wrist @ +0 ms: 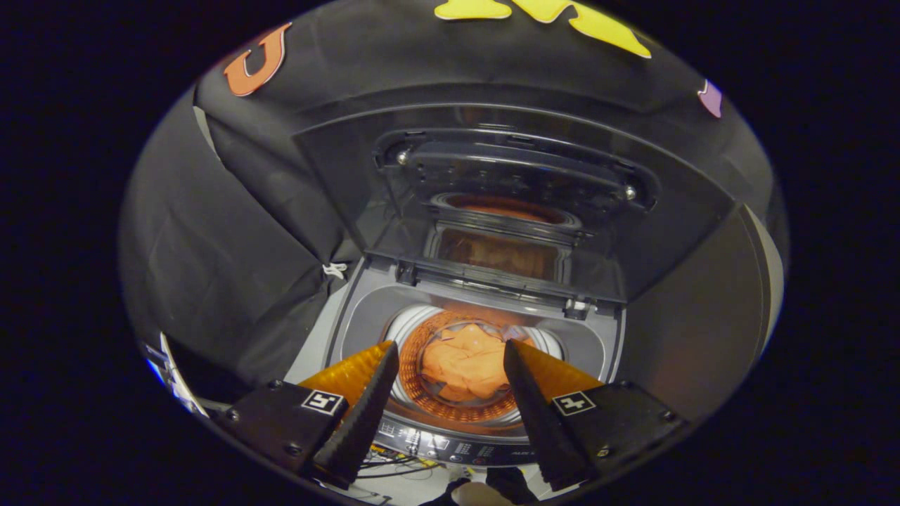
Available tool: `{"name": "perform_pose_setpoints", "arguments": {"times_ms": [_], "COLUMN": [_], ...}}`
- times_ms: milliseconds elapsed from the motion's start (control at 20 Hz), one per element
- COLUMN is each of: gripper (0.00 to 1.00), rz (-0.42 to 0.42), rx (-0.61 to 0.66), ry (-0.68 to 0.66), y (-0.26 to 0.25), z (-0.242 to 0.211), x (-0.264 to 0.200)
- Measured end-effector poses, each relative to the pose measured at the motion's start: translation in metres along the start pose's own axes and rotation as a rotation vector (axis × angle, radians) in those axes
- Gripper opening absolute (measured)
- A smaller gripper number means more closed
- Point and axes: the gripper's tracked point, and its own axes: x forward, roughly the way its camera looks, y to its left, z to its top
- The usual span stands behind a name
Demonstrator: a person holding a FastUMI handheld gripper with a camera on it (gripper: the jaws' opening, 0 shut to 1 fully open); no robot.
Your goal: Put the clothes into the washing machine and then close the washing machine lid.
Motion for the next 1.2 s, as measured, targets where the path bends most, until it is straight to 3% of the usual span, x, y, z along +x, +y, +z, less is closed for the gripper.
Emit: {"name": "perform_pose_setpoints", "arguments": {"times_ms": [400,900,1200], "gripper": [0.93,0.93,0.93], "rz": [-0.037,-0.047,-0.080], "rx": [-0.021,-0.022,-0.002], "ry": [-0.125,-0.348,-0.417], "y": [-0.010,-0.006,-0.013], "z": [0.029,0.098,0.136], "x": [-0.025,-0.082,-0.099]}}
